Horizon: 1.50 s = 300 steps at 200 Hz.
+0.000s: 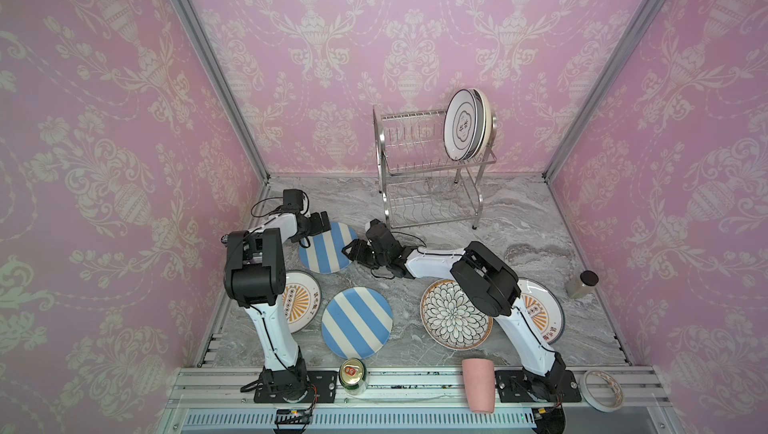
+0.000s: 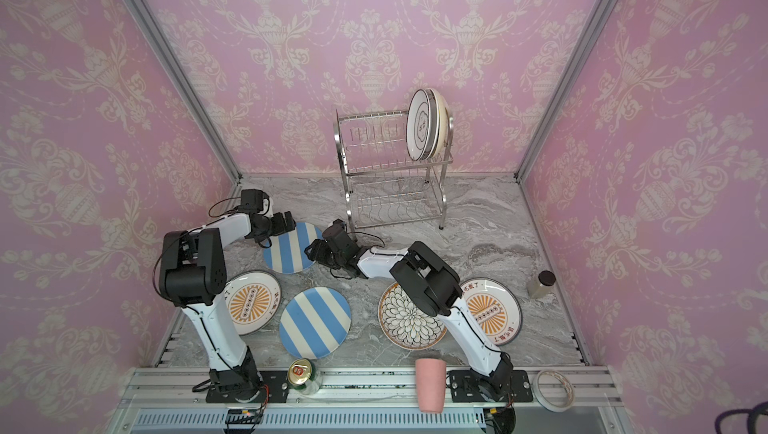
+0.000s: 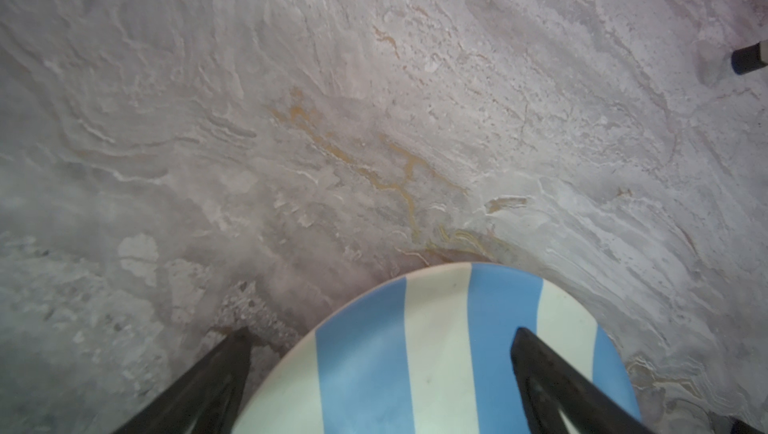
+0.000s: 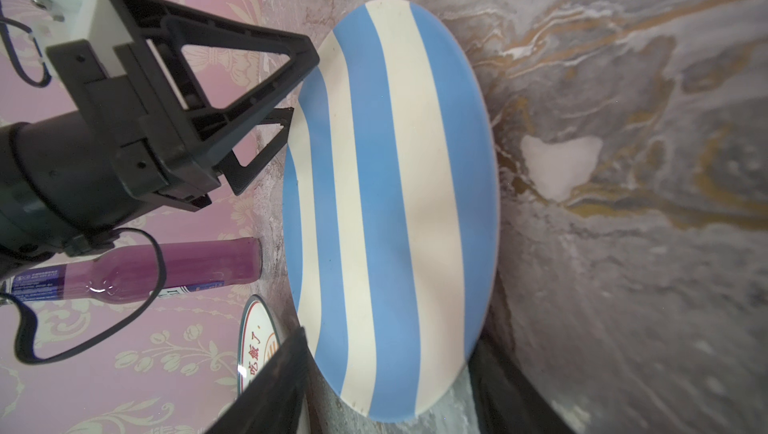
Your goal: Load the plates into the dish rack
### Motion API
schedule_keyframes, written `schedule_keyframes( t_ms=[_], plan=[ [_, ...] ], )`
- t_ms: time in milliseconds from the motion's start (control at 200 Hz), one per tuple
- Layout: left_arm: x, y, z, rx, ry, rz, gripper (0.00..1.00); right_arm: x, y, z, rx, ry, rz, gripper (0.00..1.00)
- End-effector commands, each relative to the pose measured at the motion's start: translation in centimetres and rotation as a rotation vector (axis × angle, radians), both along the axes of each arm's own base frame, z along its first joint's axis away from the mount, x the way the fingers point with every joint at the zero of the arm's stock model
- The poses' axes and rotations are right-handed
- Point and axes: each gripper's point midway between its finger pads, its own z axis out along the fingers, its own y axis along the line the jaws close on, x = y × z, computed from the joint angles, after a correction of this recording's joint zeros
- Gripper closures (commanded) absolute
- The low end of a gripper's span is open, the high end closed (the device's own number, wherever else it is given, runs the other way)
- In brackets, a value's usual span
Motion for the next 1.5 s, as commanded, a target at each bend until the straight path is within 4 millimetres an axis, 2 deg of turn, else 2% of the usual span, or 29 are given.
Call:
schedule_keyframes(
  t_ms=[0,120,340,676,781,926,1146,1341,1496],
  plan=[
    [-2.2,-2.0,-1.4,-0.104,0.071,-0.027,0.01,0.3,0.5,0.8,0.075,-0.027,-0.021,0.42],
    [-2.5,-2.4,-1.7,-0.133,0.077,-0.032,0.01,0.6,0.4,1.9,0.101,-0.062,-0.033,0.45],
    [-2.7,-2.8,-1.3,-0.152,0.065,-0.038,0.01,1.0,0.0,2.5,0.114,-0.077,-0.059,0.49],
    [-2.2,-3.7,-0.2,-0.201,0.020,-0.062,0.01,1.7,-0.8,4.4,0.069,-0.153,-0.078,0.54],
    [-2.2,-3.9,-0.3,-0.212,0.016,-0.068,0.01,1.8,-1.1,4.3,0.034,-0.169,-0.073,0.55],
    [-2.4,-4.1,-0.4,-0.229,0.016,-0.071,0.01,2.0,-1.5,4.6,0.044,-0.178,-0.086,0.62],
    [-2.5,-4.4,0.7,-0.245,-0.031,-0.070,0.01,1.9,-2.1,5.9,0.013,-0.218,-0.082,0.71],
    [-2.7,-4.5,1.4,-0.251,-0.082,-0.061,0.01,1.8,-3.6,6.5,-0.068,-0.273,-0.095,0.76],
    [-2.6,-4.6,3.3,-0.252,-0.131,-0.063,0.01,1.7,-4.5,7.0,-0.130,-0.312,-0.102,0.81]
  ],
)
